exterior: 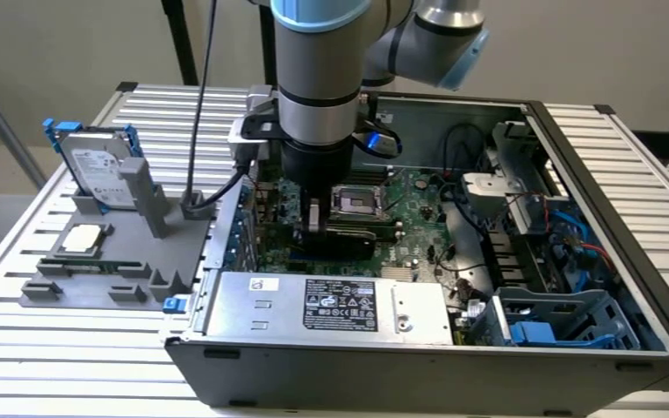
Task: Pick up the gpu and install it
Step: 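Insert the gpu into the slot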
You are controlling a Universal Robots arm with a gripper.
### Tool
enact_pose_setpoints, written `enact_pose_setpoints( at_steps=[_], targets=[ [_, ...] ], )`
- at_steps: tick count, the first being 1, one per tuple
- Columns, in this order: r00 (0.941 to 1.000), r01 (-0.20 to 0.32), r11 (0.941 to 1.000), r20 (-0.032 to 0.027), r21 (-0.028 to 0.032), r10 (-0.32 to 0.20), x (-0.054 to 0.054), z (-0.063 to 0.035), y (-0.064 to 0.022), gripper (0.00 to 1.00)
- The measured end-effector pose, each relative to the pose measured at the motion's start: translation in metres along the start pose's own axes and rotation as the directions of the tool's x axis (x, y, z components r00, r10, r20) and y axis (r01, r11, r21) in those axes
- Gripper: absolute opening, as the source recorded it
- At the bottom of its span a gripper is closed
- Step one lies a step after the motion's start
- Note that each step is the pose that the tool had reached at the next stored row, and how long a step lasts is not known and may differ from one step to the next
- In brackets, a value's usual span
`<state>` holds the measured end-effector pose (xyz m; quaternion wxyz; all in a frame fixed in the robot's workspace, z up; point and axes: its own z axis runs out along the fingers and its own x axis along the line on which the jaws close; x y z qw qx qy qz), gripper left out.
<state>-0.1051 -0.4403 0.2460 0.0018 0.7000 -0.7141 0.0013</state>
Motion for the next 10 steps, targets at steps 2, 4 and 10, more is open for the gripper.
enact_pose_setpoints(
  at_steps=[2,4,10],
  targets=[
    [1.0000,0.001,1.0000,-0.0002,-0.0002,-0.001,0.0009,-0.0001,0.0001,0.27],
    [1.0000,0.002,1.0000,-0.0005,-0.0002,-0.002,0.0014,-0.0001,0.0000,0.27],
    [1.0000,0.004,1.0000,-0.0003,-0.0003,-0.004,0.0040,-0.0001,0.0000,0.27]
  ],
)
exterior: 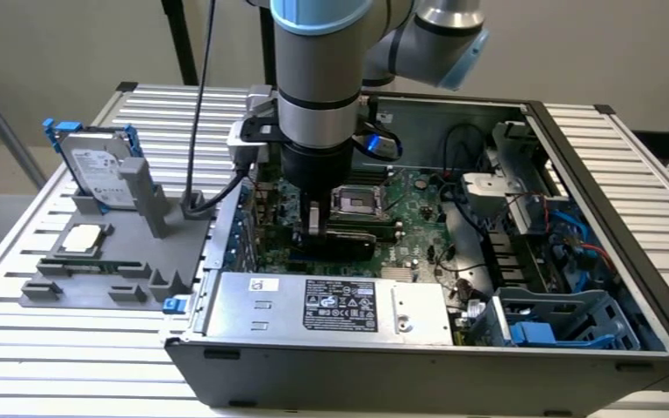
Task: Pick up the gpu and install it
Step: 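Insert the gpu into the slot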
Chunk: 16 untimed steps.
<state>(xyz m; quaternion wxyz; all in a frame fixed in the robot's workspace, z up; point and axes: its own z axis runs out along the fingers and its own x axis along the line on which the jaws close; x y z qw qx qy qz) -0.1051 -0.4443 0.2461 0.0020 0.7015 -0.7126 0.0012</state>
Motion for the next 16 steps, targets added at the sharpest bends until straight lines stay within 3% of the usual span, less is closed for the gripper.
enact_pose_setpoints(
  at_steps=[16],
  targets=[
    [1.0000,0.002,1.0000,-0.0007,-0.0004,-0.002,-0.0015,-0.0002,-0.0014,0.27]
  ],
)
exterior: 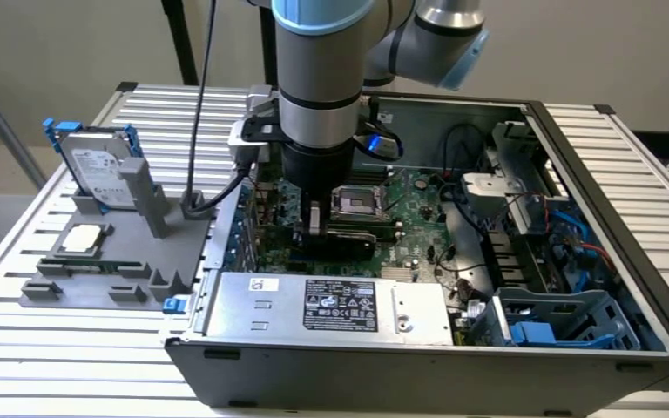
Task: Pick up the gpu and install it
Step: 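Insert the gpu into the slot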
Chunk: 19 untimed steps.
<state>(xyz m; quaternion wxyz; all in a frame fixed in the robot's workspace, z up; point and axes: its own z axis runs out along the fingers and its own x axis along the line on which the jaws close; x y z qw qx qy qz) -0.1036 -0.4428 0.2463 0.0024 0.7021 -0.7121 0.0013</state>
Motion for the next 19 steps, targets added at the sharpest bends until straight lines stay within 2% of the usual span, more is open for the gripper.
enact_pose_setpoints(
  at_steps=[14,15,19],
  targets=[
    [1.0000,0.000,1.0000,0.0004,-0.0011,0.000,-0.0006,-0.0002,0.0001,0.27],
    [1.0000,0.000,1.0000,0.0004,-0.0013,0.000,-0.0006,-0.0007,0.0001,0.34],
    [1.0000,0.000,1.0000,0.0003,-0.0025,0.000,-0.0005,-0.0079,0.0001,0.34]
  ],
)
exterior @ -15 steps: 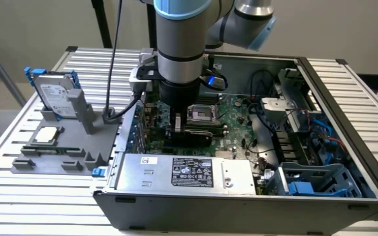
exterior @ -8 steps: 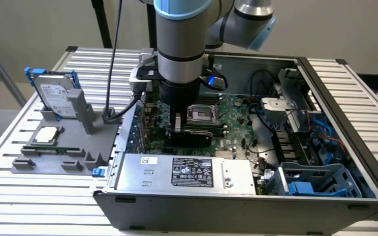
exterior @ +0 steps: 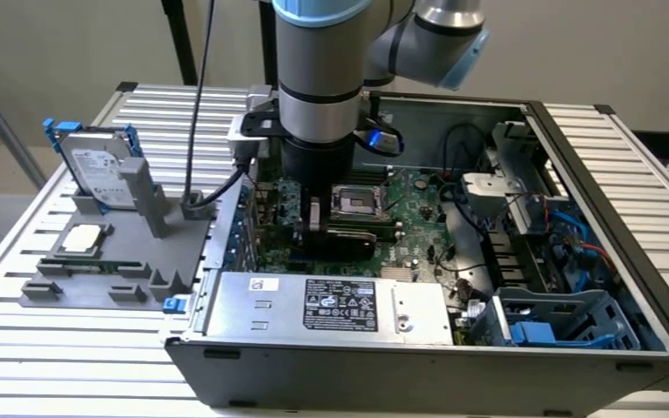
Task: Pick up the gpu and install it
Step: 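Insert the gpu into the slot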
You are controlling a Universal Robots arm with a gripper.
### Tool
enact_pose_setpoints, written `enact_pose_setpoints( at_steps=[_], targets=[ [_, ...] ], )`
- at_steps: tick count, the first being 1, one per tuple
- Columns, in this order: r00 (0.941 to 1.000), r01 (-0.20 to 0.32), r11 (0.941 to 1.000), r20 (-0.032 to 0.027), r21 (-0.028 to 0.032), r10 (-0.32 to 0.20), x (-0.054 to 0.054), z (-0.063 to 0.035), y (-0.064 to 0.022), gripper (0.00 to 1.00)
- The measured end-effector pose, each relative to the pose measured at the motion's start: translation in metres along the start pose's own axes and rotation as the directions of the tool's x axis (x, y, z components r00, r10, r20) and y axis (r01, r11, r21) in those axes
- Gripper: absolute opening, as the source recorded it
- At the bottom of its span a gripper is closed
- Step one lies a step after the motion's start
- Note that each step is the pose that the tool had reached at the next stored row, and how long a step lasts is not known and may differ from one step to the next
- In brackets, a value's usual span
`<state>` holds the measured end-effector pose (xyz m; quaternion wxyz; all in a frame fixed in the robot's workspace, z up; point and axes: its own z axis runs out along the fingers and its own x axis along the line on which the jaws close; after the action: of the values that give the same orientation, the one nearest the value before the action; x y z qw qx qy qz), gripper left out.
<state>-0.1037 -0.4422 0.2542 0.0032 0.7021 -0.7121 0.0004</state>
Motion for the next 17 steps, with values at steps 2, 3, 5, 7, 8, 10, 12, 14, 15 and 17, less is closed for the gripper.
enact_pose_setpoints(
  at_steps=[2,3,5,7,8,10,12,14,15,17],
  targets=[
    [1.0000,0.000,1.0000,0.0001,-0.0005,0.000,0.000,-0.0056,0.0000,0.34],
    [1.0000,0.000,1.0000,0.0000,-0.0006,0.000,0.000,-0.0088,0.0000,0.34],
    [1.0000,0.000,1.0000,0.0001,-0.0008,0.000,0.000,-0.0154,0.0000,0.34],
    [1.0000,0.000,1.0000,0.0000,-0.0010,0.000,0.000,-0.0215,0.0001,0.34],
    [1.0000,0.000,1.0000,0.0000,-0.0010,0.000,0.000,-0.0239,0.0001,0.34],
    [1.0000,0.000,1.0000,0.0000,-0.0010,0.000,0.000,-0.0264,0.0001,0.32],
    [1.0000,0.000,1.0000,0.0001,-0.0009,0.000,0.000,-0.0274,0.0002,0.19],
    [1.0000,0.000,1.0000,0.0001,-0.0009,0.000,0.000,-0.0278,0.0017,0.13],
    [1.0000,0.000,1.0000,0.0001,-0.0010,0.000,0.000,-0.0279,0.0037,0.11],
    [1.0000,0.000,1.0000,-0.0001,-0.0042,0.000,0.000,-0.0279,0.0093,0.11]
  ],
)
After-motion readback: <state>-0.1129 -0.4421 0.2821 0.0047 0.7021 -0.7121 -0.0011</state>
